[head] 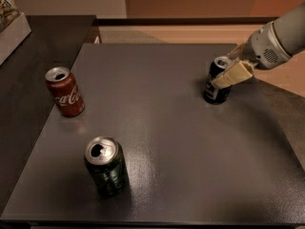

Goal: Knock pepsi can over

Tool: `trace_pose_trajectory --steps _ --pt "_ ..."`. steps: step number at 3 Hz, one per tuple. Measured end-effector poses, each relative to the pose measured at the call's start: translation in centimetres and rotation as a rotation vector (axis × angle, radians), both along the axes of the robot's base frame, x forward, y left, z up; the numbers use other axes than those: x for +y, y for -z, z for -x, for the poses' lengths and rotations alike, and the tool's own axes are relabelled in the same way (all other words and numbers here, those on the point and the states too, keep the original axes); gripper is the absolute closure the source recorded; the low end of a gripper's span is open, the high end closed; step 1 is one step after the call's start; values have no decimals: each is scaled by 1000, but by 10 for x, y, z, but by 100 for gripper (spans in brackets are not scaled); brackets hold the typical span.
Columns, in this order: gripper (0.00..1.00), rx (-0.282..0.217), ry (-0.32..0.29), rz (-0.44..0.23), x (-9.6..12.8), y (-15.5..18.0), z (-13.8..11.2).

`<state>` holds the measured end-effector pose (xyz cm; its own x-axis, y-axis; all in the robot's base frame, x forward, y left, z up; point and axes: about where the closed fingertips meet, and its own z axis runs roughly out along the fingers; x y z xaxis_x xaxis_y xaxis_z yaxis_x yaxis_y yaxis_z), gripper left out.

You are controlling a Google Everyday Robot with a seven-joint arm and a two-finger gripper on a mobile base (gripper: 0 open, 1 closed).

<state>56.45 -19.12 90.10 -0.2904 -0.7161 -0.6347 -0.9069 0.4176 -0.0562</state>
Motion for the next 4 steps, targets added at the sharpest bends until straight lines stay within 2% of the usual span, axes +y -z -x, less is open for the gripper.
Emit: trace_pose_trajectory --steps 1,2,3,4 --pt "87 5 -9 65 2 -13 2" --pt "100 -8 -81 221 10 -28 11" --pt "100 -49 -192 416 21 -37 24" --pt "100 -71 -303 579 28 -35 38"
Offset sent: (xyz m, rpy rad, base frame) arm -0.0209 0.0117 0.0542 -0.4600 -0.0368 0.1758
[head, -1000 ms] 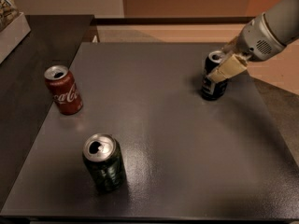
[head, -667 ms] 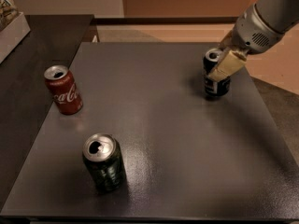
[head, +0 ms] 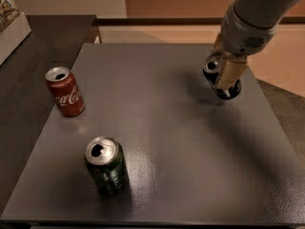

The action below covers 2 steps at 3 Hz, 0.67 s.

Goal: Knock pepsi can over

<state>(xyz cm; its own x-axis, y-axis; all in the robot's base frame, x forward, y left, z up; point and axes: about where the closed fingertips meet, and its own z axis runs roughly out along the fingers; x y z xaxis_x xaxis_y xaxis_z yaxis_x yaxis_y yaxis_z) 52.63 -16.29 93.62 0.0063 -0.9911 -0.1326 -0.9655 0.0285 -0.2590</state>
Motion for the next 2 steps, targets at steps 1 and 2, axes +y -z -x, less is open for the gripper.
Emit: trace_pose_trajectory --steps 1,2 --pt "82 6 -86 113 10 11 10" --pt "59 26 -149 180 20 26 17"
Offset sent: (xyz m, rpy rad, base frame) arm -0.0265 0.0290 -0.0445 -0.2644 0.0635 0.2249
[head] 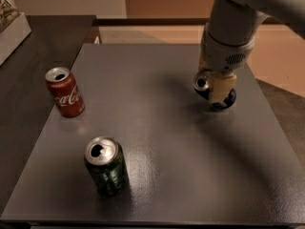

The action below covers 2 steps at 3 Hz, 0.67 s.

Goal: Knock pepsi can over

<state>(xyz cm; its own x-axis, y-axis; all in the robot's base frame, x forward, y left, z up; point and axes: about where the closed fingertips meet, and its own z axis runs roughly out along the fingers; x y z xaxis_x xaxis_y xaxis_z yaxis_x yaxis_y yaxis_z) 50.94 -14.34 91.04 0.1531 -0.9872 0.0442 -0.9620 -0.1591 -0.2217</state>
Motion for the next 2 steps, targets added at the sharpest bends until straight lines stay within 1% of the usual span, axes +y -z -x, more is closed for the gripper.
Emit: trace_pose_trajectory --steps 2 --pt "12 27 -76 80 16 28 9"
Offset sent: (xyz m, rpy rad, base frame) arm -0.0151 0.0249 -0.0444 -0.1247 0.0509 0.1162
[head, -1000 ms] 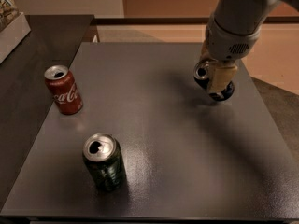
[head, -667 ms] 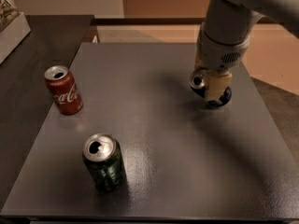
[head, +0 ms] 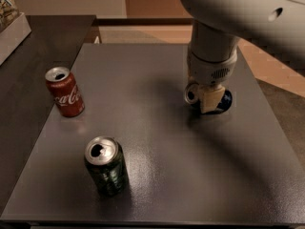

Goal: Knock pepsi can over

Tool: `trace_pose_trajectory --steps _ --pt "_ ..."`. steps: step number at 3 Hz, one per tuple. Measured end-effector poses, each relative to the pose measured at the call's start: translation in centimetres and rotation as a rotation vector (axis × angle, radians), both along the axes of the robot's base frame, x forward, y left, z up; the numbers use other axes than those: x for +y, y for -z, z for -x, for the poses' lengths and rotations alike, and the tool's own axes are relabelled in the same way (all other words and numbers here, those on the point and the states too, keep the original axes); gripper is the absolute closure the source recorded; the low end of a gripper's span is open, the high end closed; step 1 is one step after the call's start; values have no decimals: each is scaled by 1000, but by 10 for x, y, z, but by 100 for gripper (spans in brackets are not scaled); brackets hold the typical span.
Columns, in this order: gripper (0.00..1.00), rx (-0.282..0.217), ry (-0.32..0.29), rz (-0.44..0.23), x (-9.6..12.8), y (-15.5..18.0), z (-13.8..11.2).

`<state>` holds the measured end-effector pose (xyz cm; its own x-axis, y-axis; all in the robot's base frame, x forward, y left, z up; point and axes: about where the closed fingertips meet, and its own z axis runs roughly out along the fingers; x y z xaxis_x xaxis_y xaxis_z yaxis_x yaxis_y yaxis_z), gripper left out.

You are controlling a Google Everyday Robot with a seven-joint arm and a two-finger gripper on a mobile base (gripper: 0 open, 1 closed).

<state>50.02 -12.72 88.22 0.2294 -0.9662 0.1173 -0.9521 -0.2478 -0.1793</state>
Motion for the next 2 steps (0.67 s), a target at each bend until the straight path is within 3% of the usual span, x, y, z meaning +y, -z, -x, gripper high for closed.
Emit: trace_pose_trajectory --steps 1,2 --pt "0 -2 0 -1 0 0 0" --pt "0 -2 0 -1 0 0 0"
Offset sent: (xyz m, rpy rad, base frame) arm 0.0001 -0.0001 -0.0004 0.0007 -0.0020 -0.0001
